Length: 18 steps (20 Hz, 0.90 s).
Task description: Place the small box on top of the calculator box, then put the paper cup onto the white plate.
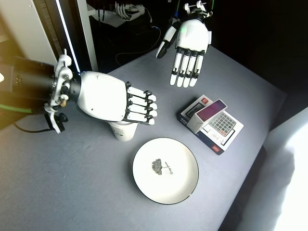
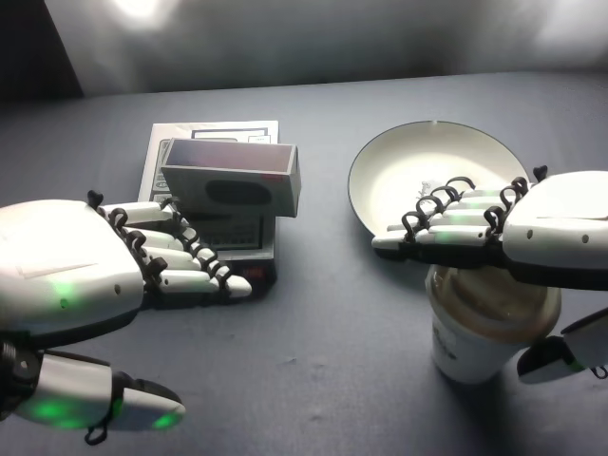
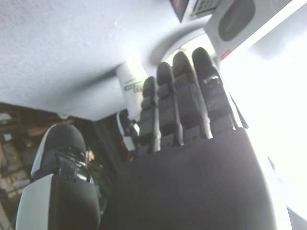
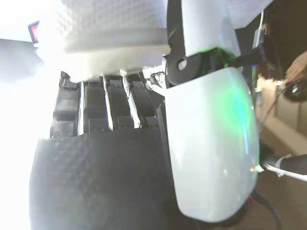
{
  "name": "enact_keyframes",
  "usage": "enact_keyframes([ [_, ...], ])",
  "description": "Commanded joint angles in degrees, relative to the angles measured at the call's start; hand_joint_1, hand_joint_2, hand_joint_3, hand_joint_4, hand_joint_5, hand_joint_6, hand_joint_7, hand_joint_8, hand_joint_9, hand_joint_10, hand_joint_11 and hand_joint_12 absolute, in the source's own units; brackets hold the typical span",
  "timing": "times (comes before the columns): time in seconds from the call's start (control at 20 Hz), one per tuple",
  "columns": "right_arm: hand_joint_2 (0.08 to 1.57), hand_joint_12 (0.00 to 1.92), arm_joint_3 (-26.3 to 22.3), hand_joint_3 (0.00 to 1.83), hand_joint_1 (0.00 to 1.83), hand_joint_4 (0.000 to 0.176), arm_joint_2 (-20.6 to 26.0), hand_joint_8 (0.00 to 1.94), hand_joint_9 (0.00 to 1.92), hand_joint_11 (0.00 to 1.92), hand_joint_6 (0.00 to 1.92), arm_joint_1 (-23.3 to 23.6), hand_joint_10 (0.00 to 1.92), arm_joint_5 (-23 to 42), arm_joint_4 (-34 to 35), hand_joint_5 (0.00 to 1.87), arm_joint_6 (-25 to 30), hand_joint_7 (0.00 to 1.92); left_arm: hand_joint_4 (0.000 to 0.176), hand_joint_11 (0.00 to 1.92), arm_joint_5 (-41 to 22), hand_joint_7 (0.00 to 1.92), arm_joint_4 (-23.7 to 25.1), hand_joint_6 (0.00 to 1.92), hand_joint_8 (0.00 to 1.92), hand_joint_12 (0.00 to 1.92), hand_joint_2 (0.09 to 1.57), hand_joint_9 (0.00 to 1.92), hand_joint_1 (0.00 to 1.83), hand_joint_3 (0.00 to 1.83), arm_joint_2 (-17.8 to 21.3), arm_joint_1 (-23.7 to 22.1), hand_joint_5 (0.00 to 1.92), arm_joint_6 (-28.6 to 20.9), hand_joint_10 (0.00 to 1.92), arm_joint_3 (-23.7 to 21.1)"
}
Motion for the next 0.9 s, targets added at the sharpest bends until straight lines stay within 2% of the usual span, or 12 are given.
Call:
enact_keyframes([
  [0.0,0.93,0.29,0.1,0.0,1.24,0.0,0.3,0.0,0.0,0.0,0.0,0.1,0.0,4.7,0.9,0.0,0.4,0.0,0.0,0.0,-4.4,0.31,-1.5,0.0,0.0,0.68,1.23,0.3,0.21,0.0,0.5,-0.6,0.26,0.0,0.0,-0.1],
  [0.25,0.96,0.24,0.2,0.01,1.23,0.0,-0.2,0.0,0.0,0.0,0.0,0.3,0.0,4.7,-1.8,0.0,0.9,0.0,0.0,0.0,-4.4,0.3,-1.7,0.0,0.0,0.68,1.23,0.29,0.24,0.0,0.5,-0.7,0.25,0.1,0.0,-0.3],
  [0.3,0.95,0.37,0.2,0.0,1.25,0.0,-0.3,0.0,0.0,0.0,0.0,0.4,0.0,4.7,-3.1,0.0,1.6,0.0,0.0,0.0,-4.4,0.32,-1.7,0.0,0.01,0.71,1.22,0.3,0.22,0.0,0.5,-0.7,0.26,0.2,0.01,-0.3],
  [0.65,0.95,0.32,2.1,0.0,1.29,0.0,-1.5,0.0,0.0,0.0,0.0,1.5,0.0,4.7,-4.8,0.0,2.1,0.0,0.0,0.0,-4.3,0.33,-1.7,0.0,0.0,0.71,1.23,0.32,0.24,0.0,0.5,-0.8,0.29,0.2,0.0,-0.4],
  [0.75,0.94,0.32,2.4,0.0,1.28,0.0,-1.6,0.0,0.0,0.0,0.0,1.8,0.0,4.7,-6.5,0.0,2.2,0.0,0.0,0.0,-4.2,0.33,-1.8,0.0,0.0,0.72,1.23,0.32,0.23,0.0,0.5,-0.9,0.29,0.4,0.0,-0.4],
  [0.85,0.94,0.37,2.4,0.0,1.28,0.0,-1.6,0.0,0.0,0.0,0.0,1.8,0.0,4.7,-9.9,0.0,4.7,0.0,0.0,0.0,-4.2,0.34,-1.8,0.0,0.01,0.72,1.24,0.33,0.23,0.0,0.5,-0.9,0.29,0.4,0.01,-0.4],
])
